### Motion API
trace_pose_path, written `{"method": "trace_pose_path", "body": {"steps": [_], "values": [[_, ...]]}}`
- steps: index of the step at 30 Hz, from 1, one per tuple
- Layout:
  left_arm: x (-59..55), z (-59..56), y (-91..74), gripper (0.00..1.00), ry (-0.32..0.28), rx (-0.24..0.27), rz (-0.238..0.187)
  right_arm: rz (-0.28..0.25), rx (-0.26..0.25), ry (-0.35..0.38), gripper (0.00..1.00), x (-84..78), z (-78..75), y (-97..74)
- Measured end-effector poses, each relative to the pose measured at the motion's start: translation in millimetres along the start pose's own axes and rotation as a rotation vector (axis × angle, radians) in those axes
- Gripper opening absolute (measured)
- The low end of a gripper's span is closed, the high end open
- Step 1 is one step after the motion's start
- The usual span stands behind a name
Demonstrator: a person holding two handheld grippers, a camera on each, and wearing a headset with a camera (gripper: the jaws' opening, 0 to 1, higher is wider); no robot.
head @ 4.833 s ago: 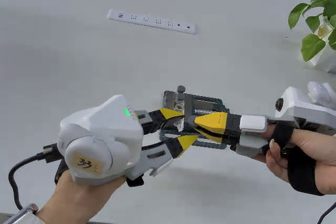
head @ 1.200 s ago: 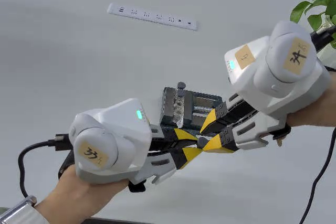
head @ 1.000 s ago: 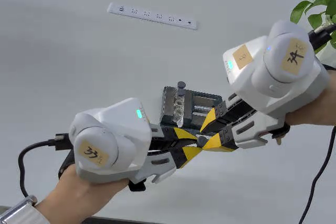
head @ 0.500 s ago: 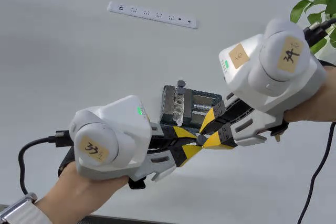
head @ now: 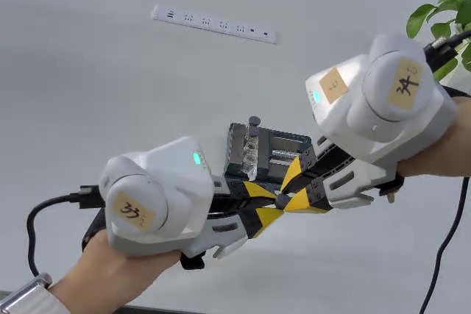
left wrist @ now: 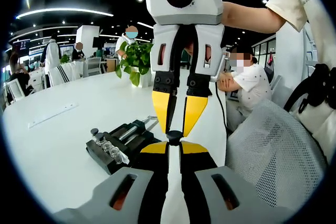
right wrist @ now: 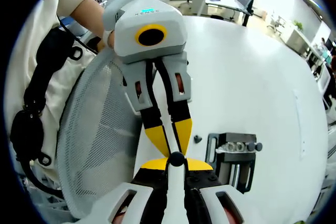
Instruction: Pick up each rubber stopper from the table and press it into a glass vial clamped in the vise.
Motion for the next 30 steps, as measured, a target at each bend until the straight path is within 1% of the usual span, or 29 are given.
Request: {"method": "trace_pose_path", "body": {"steps": [8, 15, 25, 27, 30], "values": [[-0.8, -0.6, 1.7, 0.03, 0.003, -0.003, 0.003, 0.015, 0.010, 0.006, 0.07, -0.7, -0.3, 0.9], [-2.0, -1.2, 2.9, 0.03, 0.007, 0.003, 0.001, 0.007, 0.023, 0.031, 0.09, -1.7, -0.6, 0.0], [-3.0, -1.9, 1.8, 0.03, 0.010, 0.014, 0.000, -0.004, 0.012, 0.057, 0.08, -0.8, 0.9, 0.3], [-3.1, -1.8, 1.9, 0.03, 0.014, 0.016, 0.002, -0.003, 0.013, 0.075, 0.08, -0.4, 0.6, 0.8], [-3.4, -1.3, 2.1, 0.03, 0.018, 0.020, 0.006, -0.003, 0.011, 0.073, 0.08, 0.8, 0.1, 1.3]]}}
Point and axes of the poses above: the centre of the closed fingertips' face, and the gripper's own axes: y roughly forward along the fingers, z roughly to its left, x roughly out of its top, the point moved 10 cm from there along -y, roughly backward along the fingers, and after that the axes turned 7 degrees about x, right-handed, at the moved point
